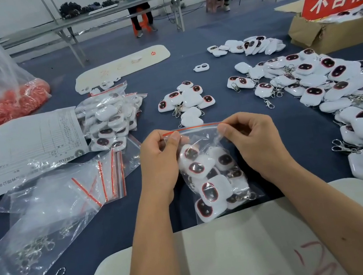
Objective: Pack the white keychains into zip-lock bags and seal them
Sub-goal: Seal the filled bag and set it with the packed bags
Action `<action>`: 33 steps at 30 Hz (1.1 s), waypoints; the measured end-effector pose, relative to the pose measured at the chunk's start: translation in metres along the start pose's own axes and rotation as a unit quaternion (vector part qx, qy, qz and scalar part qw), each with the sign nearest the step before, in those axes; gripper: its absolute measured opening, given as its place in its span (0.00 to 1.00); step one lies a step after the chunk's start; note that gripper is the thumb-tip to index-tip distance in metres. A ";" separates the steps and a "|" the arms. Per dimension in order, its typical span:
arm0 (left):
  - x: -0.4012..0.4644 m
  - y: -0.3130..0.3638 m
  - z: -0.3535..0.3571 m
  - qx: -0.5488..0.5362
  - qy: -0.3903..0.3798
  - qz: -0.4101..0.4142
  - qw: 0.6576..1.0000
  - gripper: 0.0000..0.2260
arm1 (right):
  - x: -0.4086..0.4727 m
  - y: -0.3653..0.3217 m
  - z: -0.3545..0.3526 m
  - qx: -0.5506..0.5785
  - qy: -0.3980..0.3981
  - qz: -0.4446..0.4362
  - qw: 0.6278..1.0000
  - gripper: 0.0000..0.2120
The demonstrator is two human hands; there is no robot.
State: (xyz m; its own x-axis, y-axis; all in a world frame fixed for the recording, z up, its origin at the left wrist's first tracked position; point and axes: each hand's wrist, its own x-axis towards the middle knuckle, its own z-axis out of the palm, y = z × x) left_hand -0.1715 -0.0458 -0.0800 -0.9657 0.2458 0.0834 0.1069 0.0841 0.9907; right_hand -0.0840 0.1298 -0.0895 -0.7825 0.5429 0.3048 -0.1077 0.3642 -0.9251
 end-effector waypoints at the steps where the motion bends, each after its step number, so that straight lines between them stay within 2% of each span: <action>1: 0.000 0.000 0.001 -0.022 0.021 -0.001 1.000 0.07 | -0.001 -0.001 0.001 0.009 -0.028 0.005 1.000 0.06; 3: 0.000 0.001 0.003 -0.078 0.067 0.001 0.995 0.09 | -0.004 -0.004 0.002 -0.011 -0.114 -0.008 0.993 0.05; 6: -0.001 0.005 0.001 -0.155 0.142 -0.014 0.978 0.10 | -0.010 -0.010 0.005 -0.013 -0.242 -0.006 0.970 0.18; 8: 0.000 0.007 -0.004 -0.206 0.190 -0.033 0.959 0.10 | -0.013 -0.015 0.006 0.005 -0.298 -0.006 0.955 0.22; 10: 0.002 0.008 -0.013 -0.240 0.219 -0.045 0.945 0.10 | -0.016 -0.018 0.011 0.032 -0.319 -0.014 0.947 0.27; 14: 0.007 0.012 -0.032 -0.236 0.227 -0.045 0.944 0.09 | -0.020 -0.025 0.037 0.106 -0.263 -0.017 0.959 0.21; 16: 0.009 0.014 -0.040 -0.191 0.226 -0.042 0.954 0.06 | -0.015 -0.030 0.053 0.140 -0.231 -0.013 0.963 0.18; 18: 0.009 0.017 -0.044 -0.130 0.219 -0.027 0.967 0.11 | -0.004 -0.039 0.072 0.149 -0.190 -0.005 0.970 0.17; 21: 0.013 0.025 -0.045 -0.048 0.224 0.054 0.972 0.15 | 0.023 -0.056 0.105 0.199 -0.150 0.028 0.968 0.19; 23: 0.028 0.032 -0.050 0.008 0.237 0.118 0.964 0.18 | 0.046 -0.071 0.132 0.230 -0.135 0.042 0.963 0.20; 25: 0.049 0.039 -0.056 0.057 0.244 0.147 0.957 0.20 | 0.068 -0.081 0.156 0.231 -0.124 0.037 0.964 0.21; 27: 0.069 0.036 -0.065 0.177 0.238 0.134 0.946 0.22 | 0.083 -0.081 0.176 0.156 -0.145 0.018 0.977 0.20; 29: 0.079 0.026 -0.073 0.321 0.203 0.091 0.920 0.26 | 0.087 -0.075 0.184 0.026 -0.211 -0.003 0.977 0.22; 31: 0.083 0.019 -0.079 0.373 0.173 0.070 0.909 0.31 | 0.084 -0.069 0.182 -0.043 -0.262 -0.011 0.964 0.27; 33: 0.081 0.017 -0.081 0.402 0.176 0.065 0.896 0.33 | 0.076 -0.066 0.171 -0.025 -0.264 0.000 0.964 0.29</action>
State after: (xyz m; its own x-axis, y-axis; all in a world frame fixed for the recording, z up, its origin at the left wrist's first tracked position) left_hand -0.2674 -0.1022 -0.0481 -0.9322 -0.0041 0.3620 0.2236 0.7799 0.5846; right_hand -0.2412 0.0172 -0.0445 -0.9871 0.0863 0.1346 -0.0884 0.4068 -0.9092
